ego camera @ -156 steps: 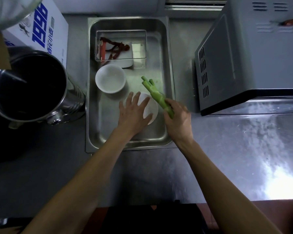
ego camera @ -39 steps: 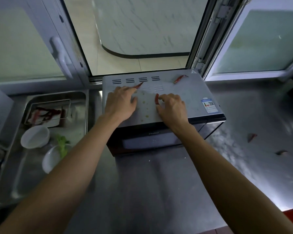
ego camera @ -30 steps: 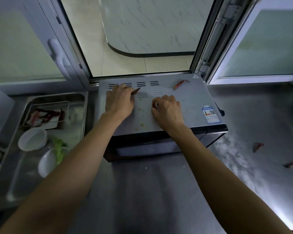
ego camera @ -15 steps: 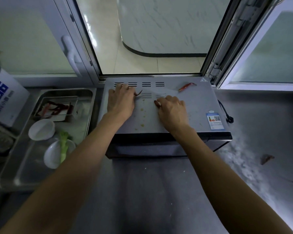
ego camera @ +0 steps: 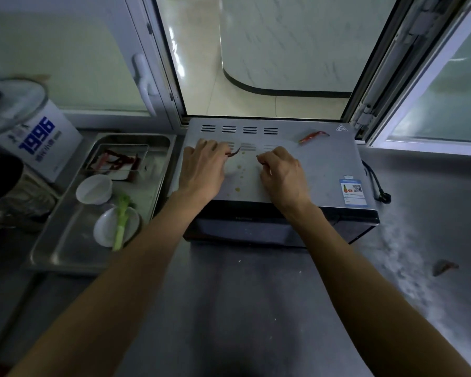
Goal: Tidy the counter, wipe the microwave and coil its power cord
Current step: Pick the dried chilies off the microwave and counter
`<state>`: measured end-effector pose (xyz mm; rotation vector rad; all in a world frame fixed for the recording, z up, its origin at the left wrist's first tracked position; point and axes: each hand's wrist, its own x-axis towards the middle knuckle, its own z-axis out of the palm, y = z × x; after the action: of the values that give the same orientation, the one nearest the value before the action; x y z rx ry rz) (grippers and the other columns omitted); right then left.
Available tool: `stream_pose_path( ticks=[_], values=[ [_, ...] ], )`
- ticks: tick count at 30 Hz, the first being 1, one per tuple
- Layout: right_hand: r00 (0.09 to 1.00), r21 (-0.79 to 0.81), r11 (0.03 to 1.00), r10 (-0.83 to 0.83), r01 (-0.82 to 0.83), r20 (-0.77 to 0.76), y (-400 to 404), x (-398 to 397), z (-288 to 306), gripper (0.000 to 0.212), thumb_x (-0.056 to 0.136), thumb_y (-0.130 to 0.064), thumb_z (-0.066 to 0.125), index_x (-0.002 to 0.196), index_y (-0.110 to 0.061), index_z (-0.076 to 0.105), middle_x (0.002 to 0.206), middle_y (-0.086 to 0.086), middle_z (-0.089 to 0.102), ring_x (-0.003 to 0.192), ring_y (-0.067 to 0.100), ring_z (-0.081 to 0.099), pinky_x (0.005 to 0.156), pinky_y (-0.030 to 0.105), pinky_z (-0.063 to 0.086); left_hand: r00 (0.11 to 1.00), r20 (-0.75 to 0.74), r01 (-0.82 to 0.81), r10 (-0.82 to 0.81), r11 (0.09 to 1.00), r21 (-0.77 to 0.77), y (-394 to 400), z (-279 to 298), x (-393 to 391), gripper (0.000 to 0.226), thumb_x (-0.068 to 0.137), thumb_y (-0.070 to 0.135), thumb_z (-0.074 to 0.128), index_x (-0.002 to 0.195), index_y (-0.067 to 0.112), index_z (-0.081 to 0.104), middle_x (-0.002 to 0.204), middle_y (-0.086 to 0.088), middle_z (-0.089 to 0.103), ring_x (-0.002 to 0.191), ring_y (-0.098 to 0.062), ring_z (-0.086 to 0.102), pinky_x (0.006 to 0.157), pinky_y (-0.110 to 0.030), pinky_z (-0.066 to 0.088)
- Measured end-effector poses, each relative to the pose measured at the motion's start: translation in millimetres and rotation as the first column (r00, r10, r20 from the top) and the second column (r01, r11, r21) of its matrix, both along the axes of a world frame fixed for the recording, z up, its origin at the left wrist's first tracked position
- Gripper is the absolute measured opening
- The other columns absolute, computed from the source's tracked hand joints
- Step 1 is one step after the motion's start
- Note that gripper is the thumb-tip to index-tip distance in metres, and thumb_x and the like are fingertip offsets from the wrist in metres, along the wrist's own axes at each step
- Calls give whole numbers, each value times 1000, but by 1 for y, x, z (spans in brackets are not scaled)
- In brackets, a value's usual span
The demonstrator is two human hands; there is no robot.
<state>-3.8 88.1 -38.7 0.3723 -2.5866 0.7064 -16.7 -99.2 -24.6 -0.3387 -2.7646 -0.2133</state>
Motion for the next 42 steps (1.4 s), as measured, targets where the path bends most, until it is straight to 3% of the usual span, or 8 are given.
stream_pose_path(
  ticks=[4,11,16,19,29,34,42],
  values=[
    [993,-73,993,92,-98,-73,-16,11,-4,22,84,10,61,103,4,71,94,19,64,77,35,63,65,43,55,998,-56,-19,23,997,72,-17,-1,35,15,93,14,64,106,19,69,99,-2,71,96,-28,59,82,-46,46],
    [966,-132,961,228,-244,-125,-78,41,4,17,88,7,64,102,3,73,96,15,64,78,26,63,68,26,51,986,-115,-95,117,979,183,-84,-11,89,20,87,8,66,105,14,72,91,-4,72,86,-29,62,77,-46,48],
    [942,-118,937,318,-329,-106,-149,58,3,20,88,5,62,103,0,74,101,14,67,89,30,65,78,41,56,973,-86,-192,216,955,226,-160,-22,118,21,88,14,60,105,17,71,95,-1,71,88,-28,61,76,-44,44],
    [928,-123,921,360,-370,-98,-199,73,-2,20,90,2,60,105,-1,74,103,13,67,90,28,66,80,40,57,966,-86,-222,244,953,208,-210,-28,138,20,85,11,64,102,16,72,93,-2,72,87,-29,60,74,-41,43],
    [947,-206,925,311,-320,-73,-341,117,-21,15,86,4,67,97,0,76,99,13,68,85,27,68,76,38,57,965,-62,-227,253,934,277,-350,-40,182,32,79,7,72,104,26,73,96,1,73,90,-30,64,74,-42,44],
    [958,-190,939,280,-285,-56,-358,117,-32,16,84,6,68,96,0,76,97,13,69,84,27,68,75,37,57,972,-55,-207,229,942,266,-370,-46,176,32,78,6,74,104,25,72,94,1,72,87,-31,63,73,-41,42],
    [974,-228,947,220,-227,-55,-350,76,-54,20,82,9,70,98,-2,75,97,9,69,82,21,68,74,34,57,976,82,-210,200,966,152,-372,-66,131,21,91,25,62,110,29,71,98,6,70,95,-23,58,76,-38,41]
  ],
)
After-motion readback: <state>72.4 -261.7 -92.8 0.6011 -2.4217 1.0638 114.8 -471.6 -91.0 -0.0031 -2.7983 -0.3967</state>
